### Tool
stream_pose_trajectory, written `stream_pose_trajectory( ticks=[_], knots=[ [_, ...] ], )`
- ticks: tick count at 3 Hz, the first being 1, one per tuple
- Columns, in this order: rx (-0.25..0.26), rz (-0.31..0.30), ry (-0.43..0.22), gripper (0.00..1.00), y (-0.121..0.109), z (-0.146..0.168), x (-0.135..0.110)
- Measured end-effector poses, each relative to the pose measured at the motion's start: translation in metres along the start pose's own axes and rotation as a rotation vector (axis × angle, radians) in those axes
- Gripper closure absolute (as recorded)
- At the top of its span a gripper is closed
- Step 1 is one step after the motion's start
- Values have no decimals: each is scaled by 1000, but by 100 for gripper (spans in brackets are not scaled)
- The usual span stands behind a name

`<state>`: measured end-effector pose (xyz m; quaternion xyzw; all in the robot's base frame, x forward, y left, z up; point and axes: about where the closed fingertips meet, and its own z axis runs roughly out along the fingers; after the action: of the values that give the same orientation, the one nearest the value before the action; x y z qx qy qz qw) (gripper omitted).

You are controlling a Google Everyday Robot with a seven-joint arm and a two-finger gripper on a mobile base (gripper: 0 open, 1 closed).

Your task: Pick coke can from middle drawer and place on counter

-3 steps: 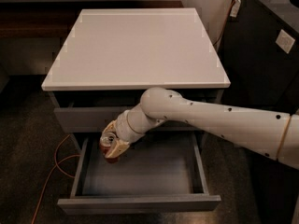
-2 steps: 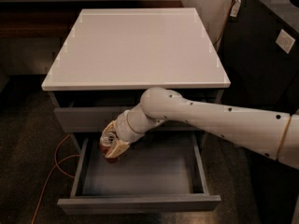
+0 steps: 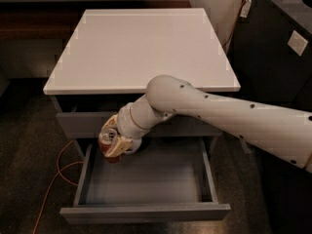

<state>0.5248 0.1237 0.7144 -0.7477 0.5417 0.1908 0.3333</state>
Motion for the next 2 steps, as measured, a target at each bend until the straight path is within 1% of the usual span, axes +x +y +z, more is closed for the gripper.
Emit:
stream_pose_trajectory(
  ticks=[1,2],
  knots=[
    [12,-31,12,100,-9,-32,-28],
    [17,-65,23,100,-20,-59,-49]
  ],
)
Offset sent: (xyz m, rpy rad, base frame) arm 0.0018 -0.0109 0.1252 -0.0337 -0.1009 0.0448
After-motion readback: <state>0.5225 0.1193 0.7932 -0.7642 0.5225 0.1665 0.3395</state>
